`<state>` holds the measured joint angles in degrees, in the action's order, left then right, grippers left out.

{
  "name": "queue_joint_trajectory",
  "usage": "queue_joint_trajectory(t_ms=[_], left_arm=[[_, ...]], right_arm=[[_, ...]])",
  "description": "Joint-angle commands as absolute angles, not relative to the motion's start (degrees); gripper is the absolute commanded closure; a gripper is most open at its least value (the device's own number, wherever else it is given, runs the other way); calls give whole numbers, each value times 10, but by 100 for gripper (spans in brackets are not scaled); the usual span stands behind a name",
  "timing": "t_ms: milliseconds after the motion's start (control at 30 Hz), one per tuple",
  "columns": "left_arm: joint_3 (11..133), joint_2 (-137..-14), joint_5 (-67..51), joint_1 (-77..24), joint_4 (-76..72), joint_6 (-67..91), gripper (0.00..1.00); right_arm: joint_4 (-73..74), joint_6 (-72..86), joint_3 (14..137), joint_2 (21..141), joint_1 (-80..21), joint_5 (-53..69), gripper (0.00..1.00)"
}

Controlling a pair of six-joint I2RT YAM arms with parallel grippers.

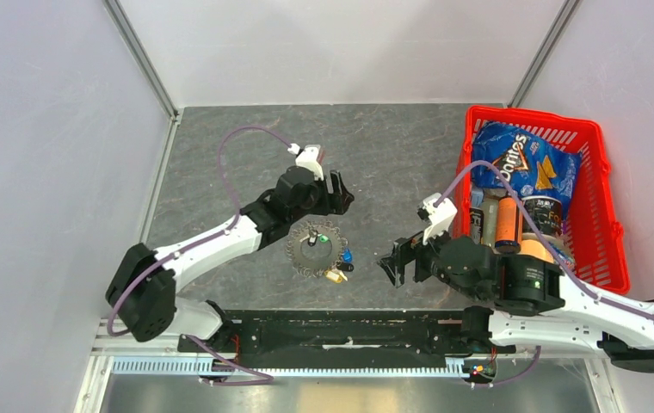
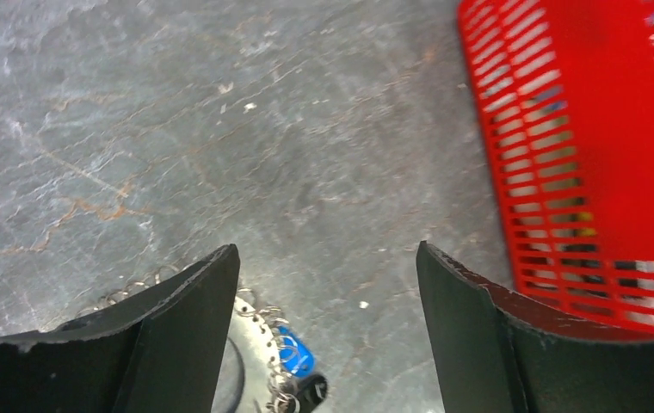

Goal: Put the keys on the keyring

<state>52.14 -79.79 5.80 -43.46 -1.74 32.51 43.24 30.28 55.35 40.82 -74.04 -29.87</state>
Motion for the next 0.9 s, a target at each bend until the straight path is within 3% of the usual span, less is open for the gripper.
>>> queue_joint_trajectory(t_ms=[0, 133, 567, 867], left_arm=[[575, -716, 8, -433, 27, 284, 18], [600, -649, 6, -433, 93, 251, 16], [624, -446, 17, -433, 219, 159, 15], [620, -366, 23, -433, 260, 130, 15]], right_arm=[[407, 273, 596, 421, -743, -317, 3], [428, 258, 652, 475, -743, -325, 3], [274, 149, 689, 528, -743, -361, 3], [298, 123, 790, 611, -743, -400, 3]])
